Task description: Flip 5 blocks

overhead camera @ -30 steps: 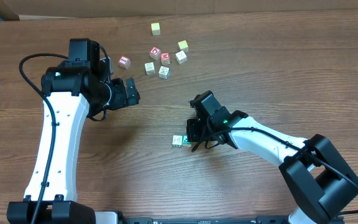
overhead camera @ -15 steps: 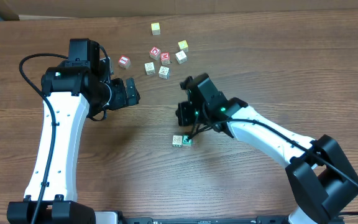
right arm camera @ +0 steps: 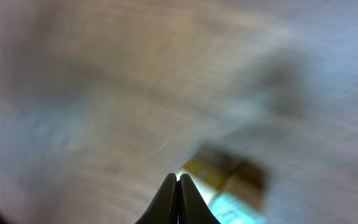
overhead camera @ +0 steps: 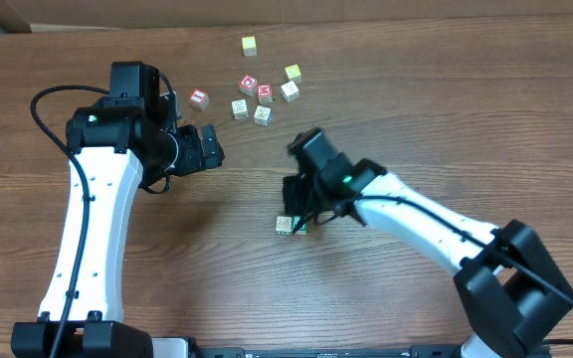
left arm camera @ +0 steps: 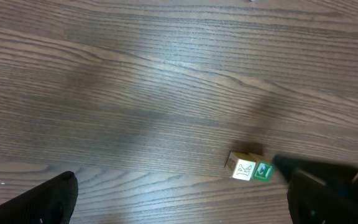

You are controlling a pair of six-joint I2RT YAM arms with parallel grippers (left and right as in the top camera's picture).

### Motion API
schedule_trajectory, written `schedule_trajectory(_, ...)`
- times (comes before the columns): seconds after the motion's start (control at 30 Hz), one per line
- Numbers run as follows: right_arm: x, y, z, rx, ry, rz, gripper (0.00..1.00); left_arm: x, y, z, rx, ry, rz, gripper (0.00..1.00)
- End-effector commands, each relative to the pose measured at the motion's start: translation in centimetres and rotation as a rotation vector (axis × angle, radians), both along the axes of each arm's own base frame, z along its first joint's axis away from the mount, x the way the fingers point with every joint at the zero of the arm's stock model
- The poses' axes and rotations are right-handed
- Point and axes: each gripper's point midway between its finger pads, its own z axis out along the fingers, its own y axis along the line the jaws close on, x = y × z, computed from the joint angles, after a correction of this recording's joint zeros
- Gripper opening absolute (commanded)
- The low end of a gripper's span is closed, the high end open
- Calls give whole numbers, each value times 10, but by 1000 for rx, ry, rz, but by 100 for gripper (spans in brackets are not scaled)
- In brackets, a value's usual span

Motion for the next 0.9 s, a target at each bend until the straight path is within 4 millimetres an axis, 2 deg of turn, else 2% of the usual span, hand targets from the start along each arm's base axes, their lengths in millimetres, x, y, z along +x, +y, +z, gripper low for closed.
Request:
schedule_trajectory(0.0, -37, 22, -4, 11, 47, 114, 4, 5, 1, 6, 4, -22, 2, 100)
schedule_trajectory(0.1, -62, 29, -8, -17, 72, 165, 4, 5, 1, 6, 4, -22, 2, 100)
schedule_trajectory(0.2, -76, 25, -15, -83, 91, 146, 4, 5, 1, 6, 4, -22, 2, 100)
schedule_trajectory(0.4, -72, 9, -28, -221, 10, 16, 4, 5, 1, 6, 4, -22, 2, 100)
schedule_trajectory(0.63, -72, 11, -39, -194, -9, 9, 4, 5, 1, 6, 4, -22, 2, 100)
schedule_trajectory(0.87, -64, 7, -42, -217, -47, -13, 4, 5, 1, 6, 4, -22, 2, 100)
